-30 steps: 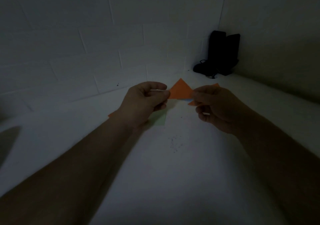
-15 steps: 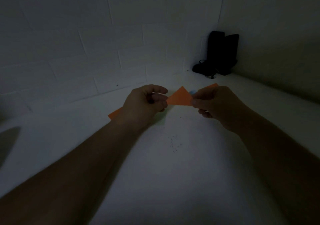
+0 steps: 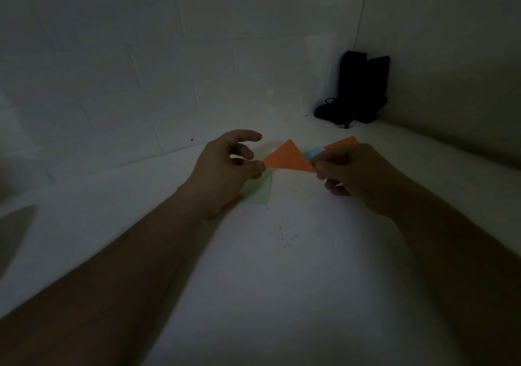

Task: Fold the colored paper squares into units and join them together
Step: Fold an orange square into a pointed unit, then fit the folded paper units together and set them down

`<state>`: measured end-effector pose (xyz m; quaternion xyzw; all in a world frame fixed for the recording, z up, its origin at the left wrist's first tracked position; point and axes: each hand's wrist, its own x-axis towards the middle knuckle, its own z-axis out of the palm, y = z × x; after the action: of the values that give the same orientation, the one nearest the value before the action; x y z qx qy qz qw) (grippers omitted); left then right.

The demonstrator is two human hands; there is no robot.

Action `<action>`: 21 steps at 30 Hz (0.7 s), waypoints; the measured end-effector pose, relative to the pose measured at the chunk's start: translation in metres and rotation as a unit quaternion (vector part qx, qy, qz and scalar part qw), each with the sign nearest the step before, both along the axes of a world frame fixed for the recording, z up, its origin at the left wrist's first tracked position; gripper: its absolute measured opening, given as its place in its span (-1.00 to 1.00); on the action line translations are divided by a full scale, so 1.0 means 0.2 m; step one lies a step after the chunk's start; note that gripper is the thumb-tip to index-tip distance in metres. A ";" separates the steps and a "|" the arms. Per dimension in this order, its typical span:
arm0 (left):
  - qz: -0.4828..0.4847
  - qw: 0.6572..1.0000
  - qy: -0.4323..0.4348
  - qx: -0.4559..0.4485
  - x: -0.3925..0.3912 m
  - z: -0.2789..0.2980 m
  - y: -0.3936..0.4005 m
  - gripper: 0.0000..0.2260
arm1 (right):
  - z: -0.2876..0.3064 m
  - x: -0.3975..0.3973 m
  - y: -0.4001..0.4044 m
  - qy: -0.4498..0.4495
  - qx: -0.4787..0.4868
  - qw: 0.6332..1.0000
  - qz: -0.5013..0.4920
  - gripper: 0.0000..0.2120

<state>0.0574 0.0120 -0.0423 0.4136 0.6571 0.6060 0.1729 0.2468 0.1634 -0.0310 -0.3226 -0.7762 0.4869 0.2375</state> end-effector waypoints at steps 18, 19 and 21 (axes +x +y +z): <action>0.009 0.997 0.076 -0.033 -0.01 -0.02 0.01 -0.59 | -0.05 -0.03 0.05 0.019 -0.022 0.999 -0.042 -0.92; 0.029 0.994 0.103 -0.035 -0.03 -0.02 0.01 -0.61 | -0.05 -0.02 0.07 0.027 -0.021 0.998 -0.057 -0.90; 0.088 0.985 0.141 -0.044 -0.08 0.02 -0.01 -0.63 | -0.07 -0.03 0.09 0.019 0.001 0.996 -0.090 -0.92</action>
<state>0.0413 0.0094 -0.0381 0.4270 0.7350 0.5250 0.0427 0.2406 0.1805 -0.0447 -0.3811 -0.7398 0.4693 0.2954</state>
